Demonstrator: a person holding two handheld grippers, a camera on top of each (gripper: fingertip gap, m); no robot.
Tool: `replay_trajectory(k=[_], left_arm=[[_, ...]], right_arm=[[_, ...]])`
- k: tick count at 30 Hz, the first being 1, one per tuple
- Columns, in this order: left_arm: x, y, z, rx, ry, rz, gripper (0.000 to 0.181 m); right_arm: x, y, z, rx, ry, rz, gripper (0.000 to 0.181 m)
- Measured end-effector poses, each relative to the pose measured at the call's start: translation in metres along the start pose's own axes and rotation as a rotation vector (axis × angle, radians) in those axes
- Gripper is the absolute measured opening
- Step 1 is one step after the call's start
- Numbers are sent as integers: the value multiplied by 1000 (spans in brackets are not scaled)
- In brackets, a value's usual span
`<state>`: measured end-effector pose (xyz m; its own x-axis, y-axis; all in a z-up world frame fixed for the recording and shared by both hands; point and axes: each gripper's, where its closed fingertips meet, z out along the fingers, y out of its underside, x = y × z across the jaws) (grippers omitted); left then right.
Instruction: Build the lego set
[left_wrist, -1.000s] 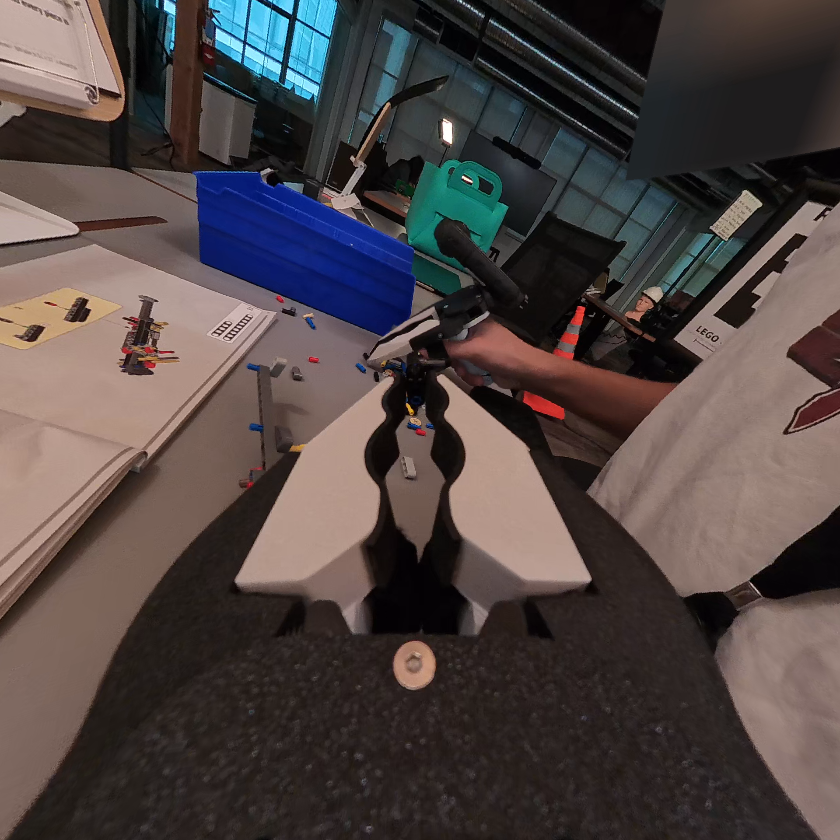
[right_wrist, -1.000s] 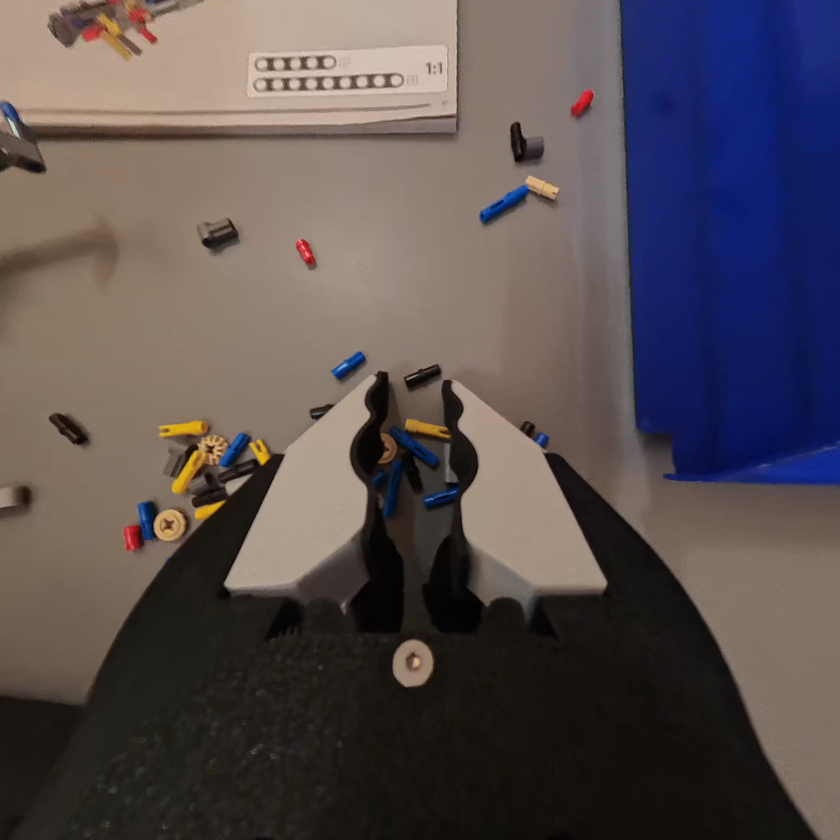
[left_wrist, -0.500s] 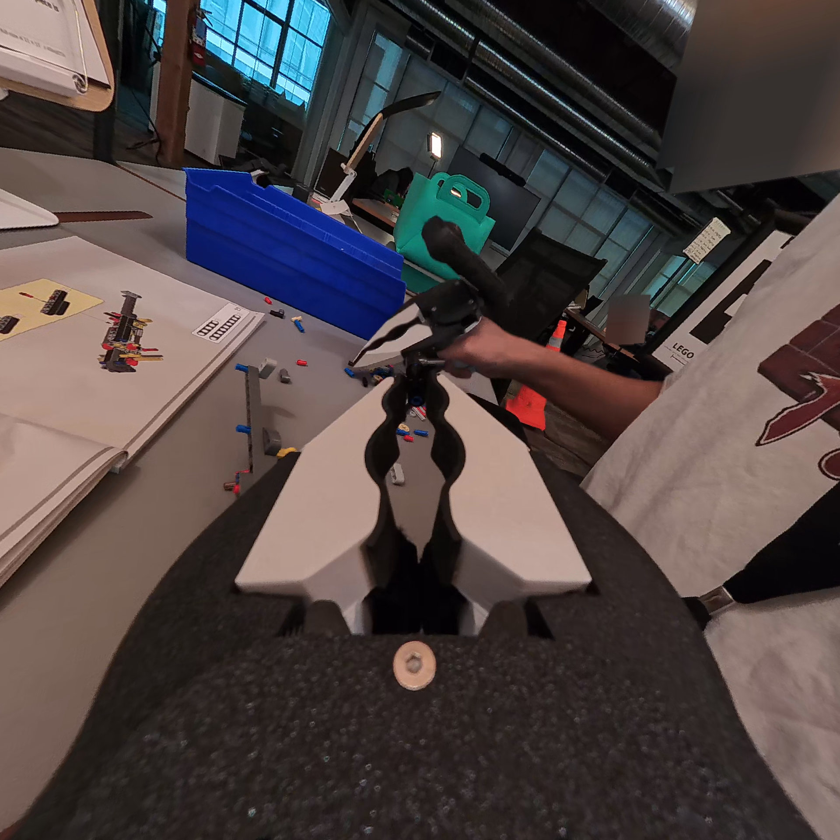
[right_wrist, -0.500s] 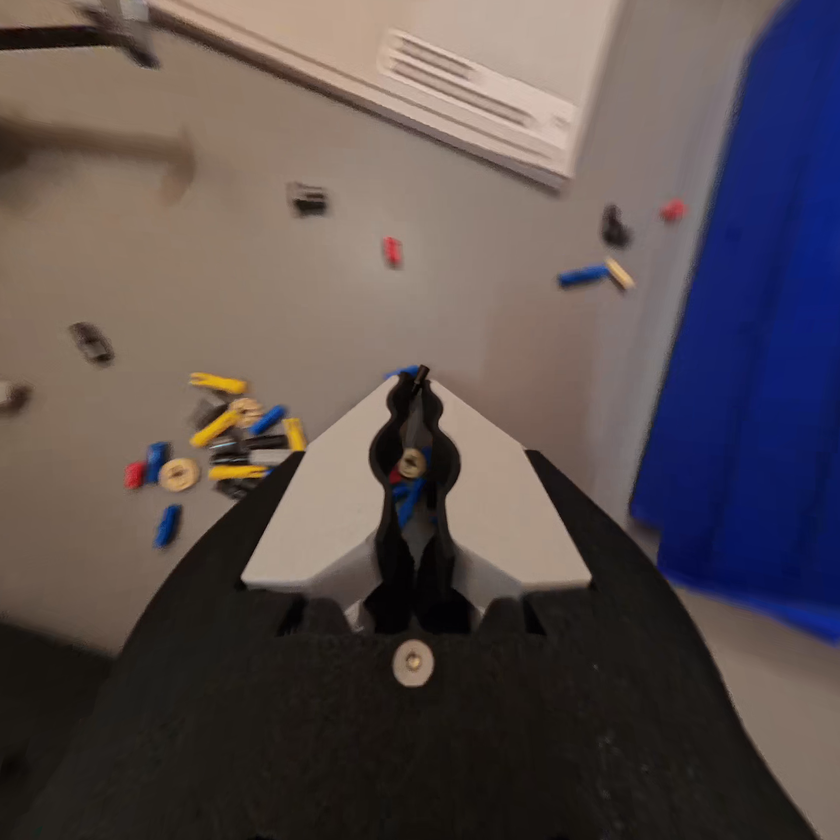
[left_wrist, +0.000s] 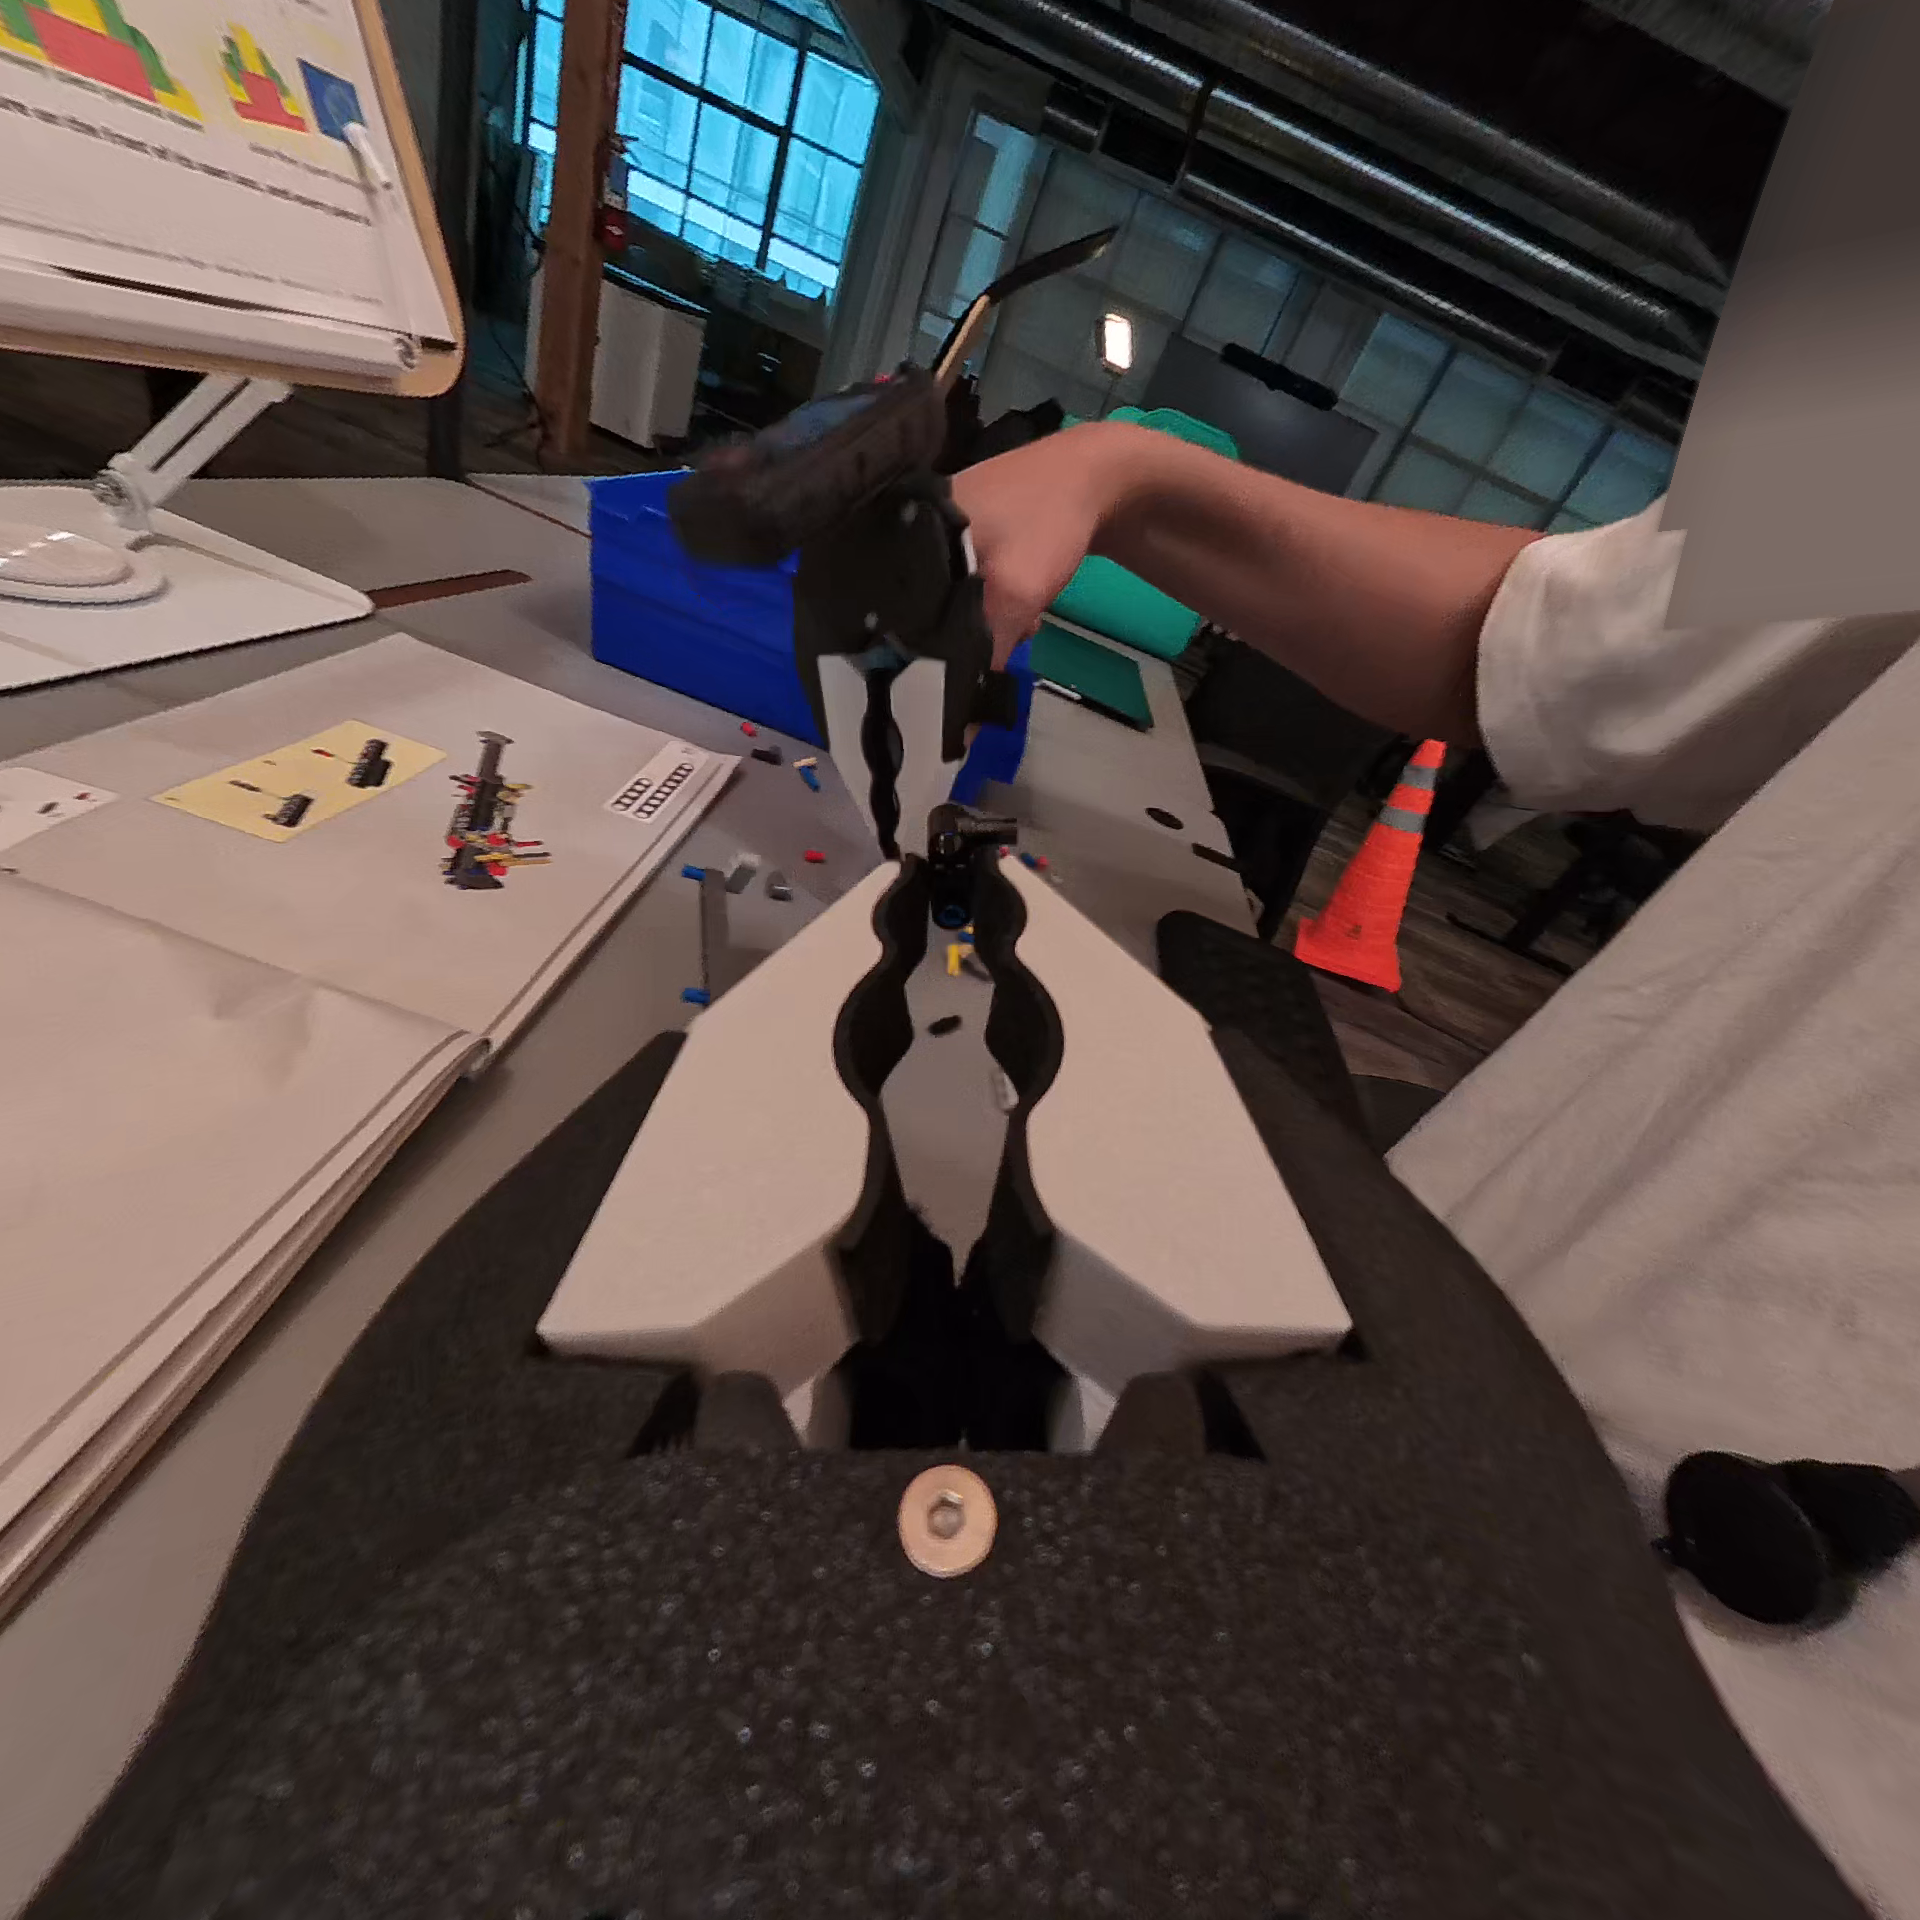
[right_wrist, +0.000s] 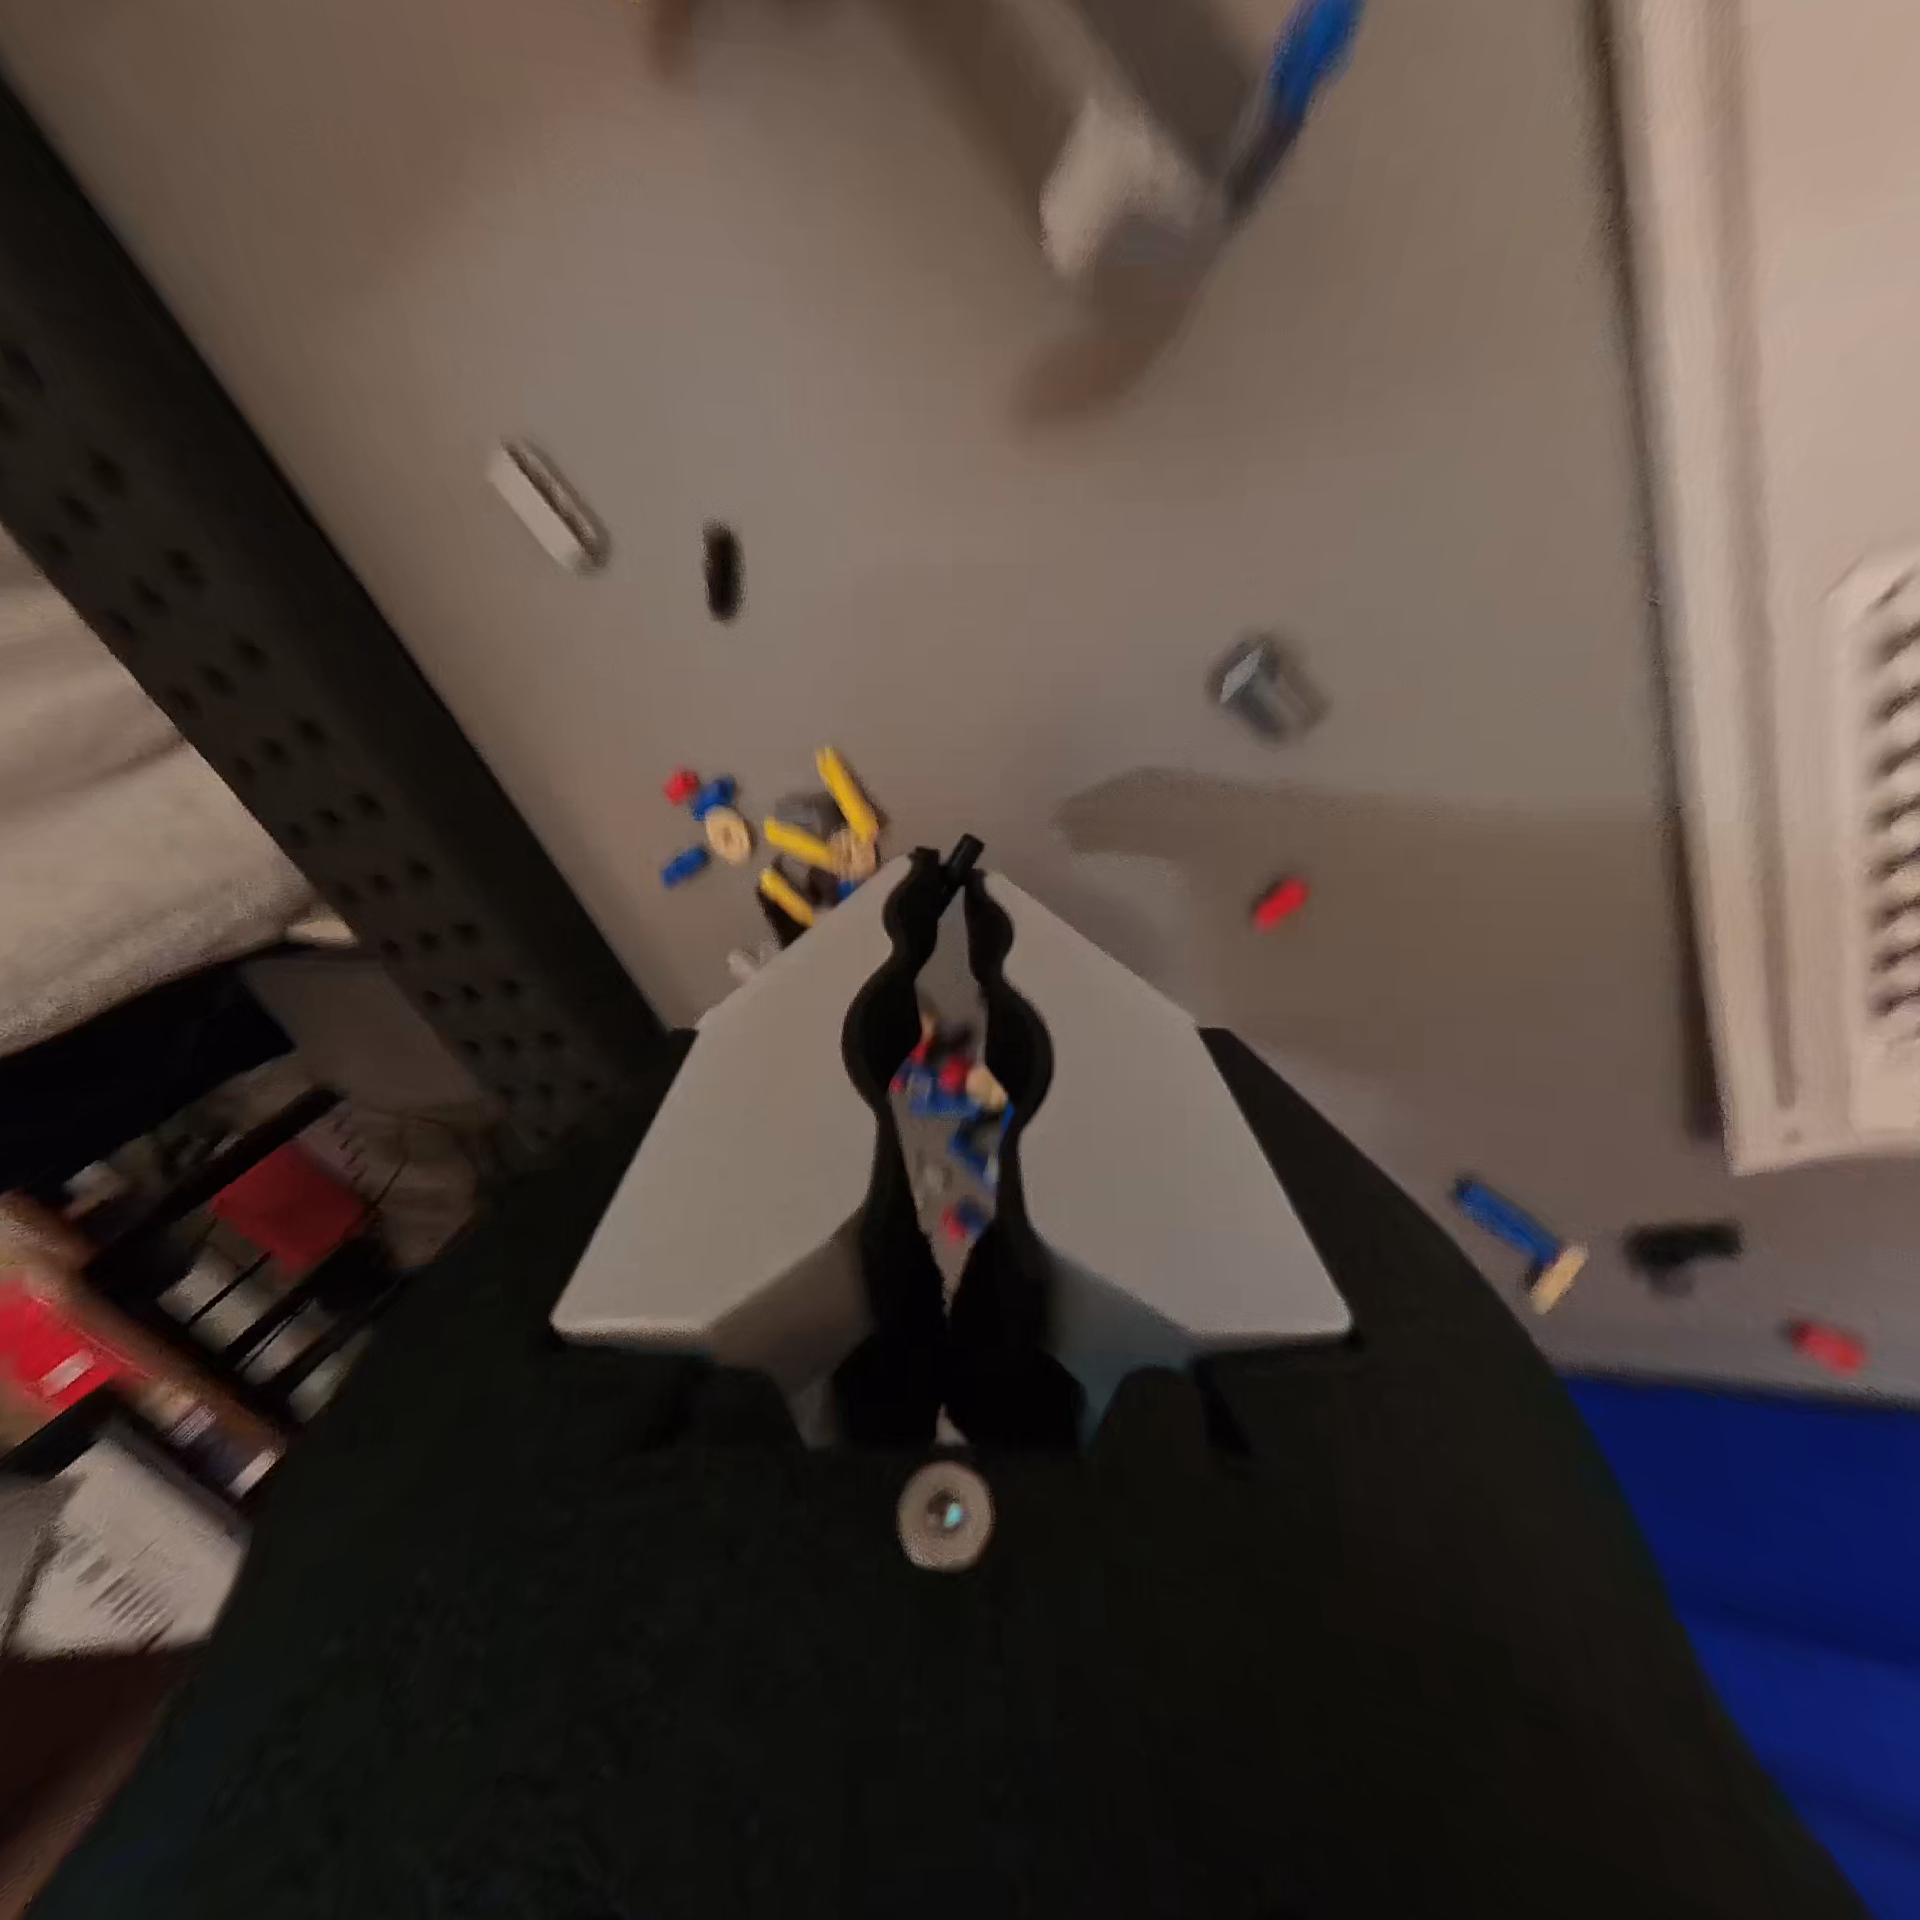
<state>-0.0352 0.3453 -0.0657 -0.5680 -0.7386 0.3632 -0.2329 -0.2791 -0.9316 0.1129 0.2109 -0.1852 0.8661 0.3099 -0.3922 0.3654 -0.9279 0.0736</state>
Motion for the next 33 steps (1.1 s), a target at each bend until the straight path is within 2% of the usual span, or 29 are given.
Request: replay_trajectory(k=[2, 5, 6, 8, 10, 12, 17, 26, 33], left_arm=[[-5, 0, -2, -8, -39, 16, 7], [-11, 7, 2, -40, -69, -4, 7], [-13, 10, 3, -54, -85, -10, 7], [-15, 10, 5, -48, -92, -24, 7], [-13, 10, 6, -36, -73, -57, 7], [-13, 9, 6, -20, -59, -86, 7], [-13, 8, 6, -10, -48, -104, 7], [-19, 15, 7, -67, -138, 32, 6], [-22, 12, 5, -55, -169, 52, 7]], right_arm=[[-10, -49, -22, 327, -39, -63, 4], [-68, -116, -75, 840, -276, -104, 3], [-88, -128, -84, 943, -309, -152, 3], [-112, -150, -88, 1092, -266, -197, 3], [-122, -167, -87, 1205, -189, -186, 3], [-128, -175, -90, 1303, -182, -160, 3], [-126, -176, -82, 1337, -150, -89, 3], [-128, -177, -67, 1260, -153, -64, 4], [-127, -180, -71, 1347, -208, 38, 4]])
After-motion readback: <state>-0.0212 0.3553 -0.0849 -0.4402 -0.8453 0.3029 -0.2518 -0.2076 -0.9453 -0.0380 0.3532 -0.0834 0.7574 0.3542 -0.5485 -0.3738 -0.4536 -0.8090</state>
